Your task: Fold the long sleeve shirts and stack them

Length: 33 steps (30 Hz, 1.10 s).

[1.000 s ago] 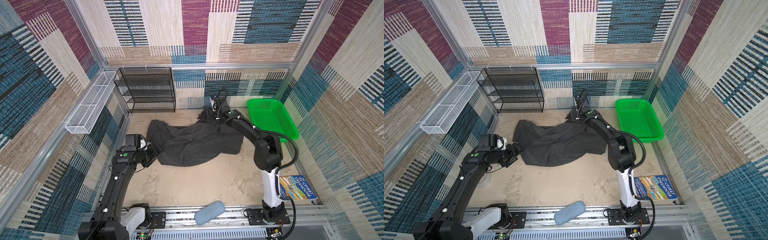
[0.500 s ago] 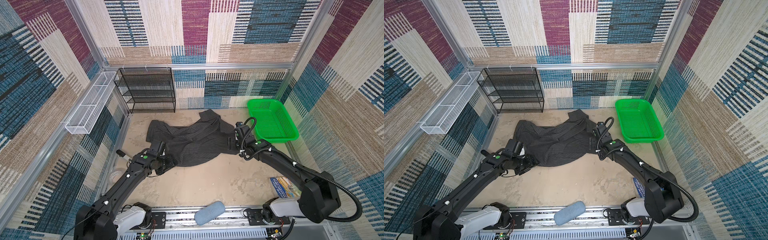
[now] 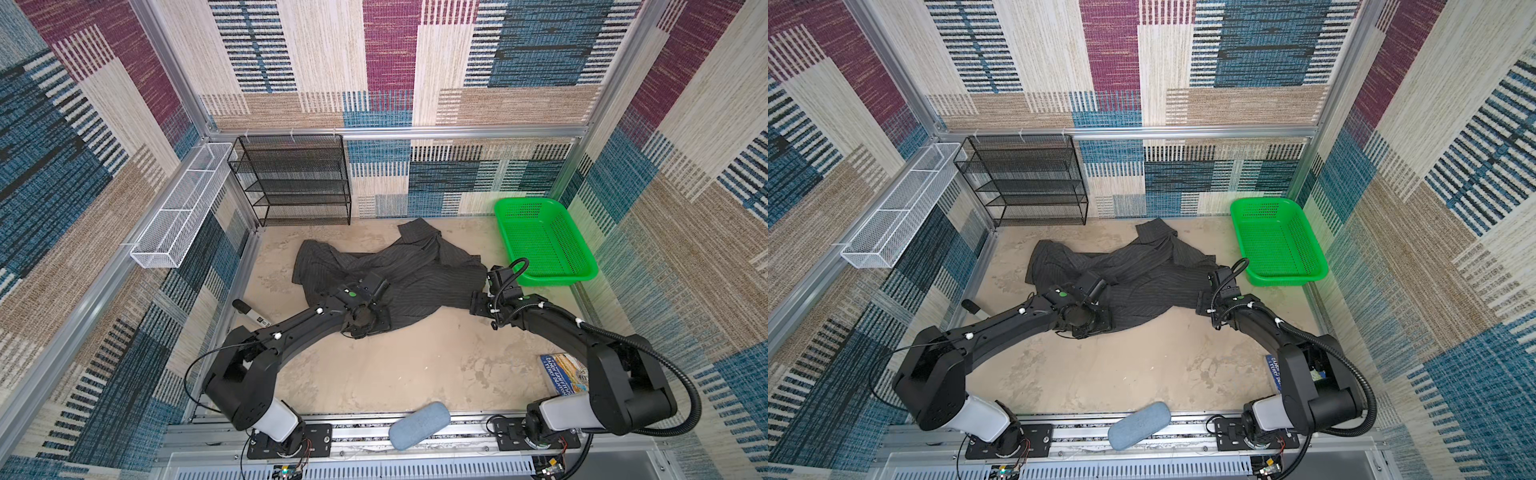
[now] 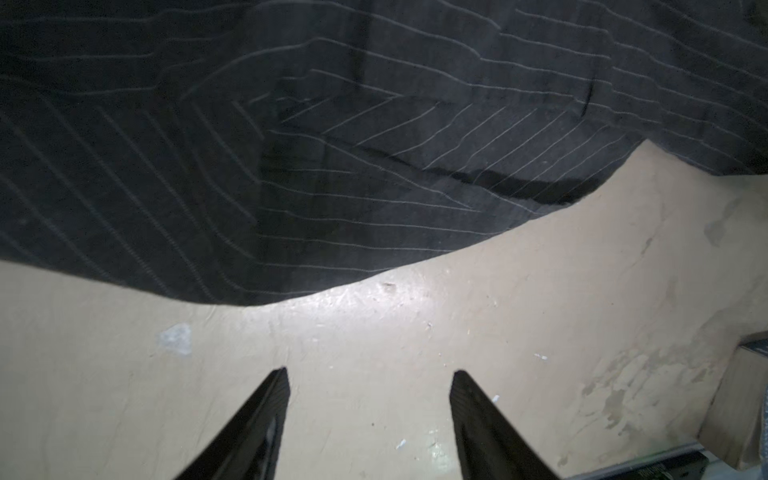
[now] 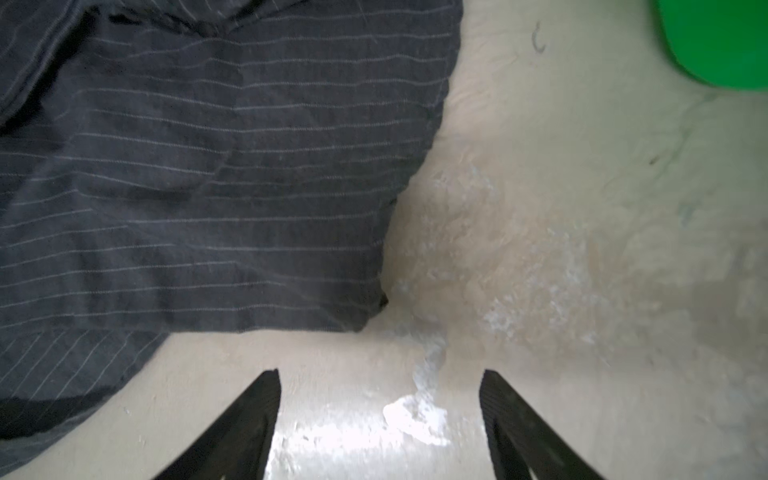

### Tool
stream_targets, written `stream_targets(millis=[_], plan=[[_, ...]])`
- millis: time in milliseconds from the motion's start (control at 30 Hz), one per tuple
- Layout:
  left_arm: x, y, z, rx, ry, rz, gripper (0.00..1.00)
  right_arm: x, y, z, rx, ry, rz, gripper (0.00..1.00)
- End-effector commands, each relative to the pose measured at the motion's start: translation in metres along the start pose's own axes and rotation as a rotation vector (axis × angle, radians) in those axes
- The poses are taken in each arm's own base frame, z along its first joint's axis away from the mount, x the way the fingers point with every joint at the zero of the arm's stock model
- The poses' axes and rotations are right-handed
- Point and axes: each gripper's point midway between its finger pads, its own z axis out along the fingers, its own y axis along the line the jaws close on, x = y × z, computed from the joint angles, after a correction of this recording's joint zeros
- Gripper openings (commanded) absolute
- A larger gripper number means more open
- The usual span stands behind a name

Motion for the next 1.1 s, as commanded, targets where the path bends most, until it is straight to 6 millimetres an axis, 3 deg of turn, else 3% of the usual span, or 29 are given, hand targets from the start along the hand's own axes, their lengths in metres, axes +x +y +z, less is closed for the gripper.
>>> stream_targets(millis=[0, 133, 267, 667, 733, 900, 1000, 1067], plan=[[-0.004, -0.018, 0.010, -0.017, -0.002, 0.071, 0.64, -0.021, 0.018, 0.008, -0.100, -0.059, -0.020, 0.74], [-0.004, -0.040, 0.024, -0.064, 0.017, 0.184, 0.65, -0.024, 0.024, 0.017, -0.139, -0.052, -0.031, 0.65], [-0.008, -0.050, 0.037, -0.146, 0.029, 0.293, 0.66, -0.025, 0.026, 0.023, -0.151, -0.042, -0.029, 0.64], [-0.024, -0.040, 0.073, -0.327, 0.012, 0.423, 0.66, -0.022, 0.024, 0.019, -0.155, -0.044, -0.024, 0.64], [-0.025, -0.043, 0.078, -0.323, 0.017, 0.423, 0.60, -0.020, 0.023, 0.020, -0.157, -0.040, -0.015, 0.63], [-0.027, -0.045, 0.086, -0.321, 0.012, 0.420, 0.24, -0.017, 0.025, 0.021, -0.176, -0.026, 0.008, 0.62], [-0.026, -0.046, 0.086, -0.315, 0.014, 0.418, 0.04, -0.015, 0.028, 0.016, -0.199, -0.035, 0.025, 0.71], [-0.025, -0.046, 0.083, -0.307, 0.014, 0.417, 0.00, -0.012, 0.030, 0.015, -0.218, -0.034, 0.036, 0.73]])
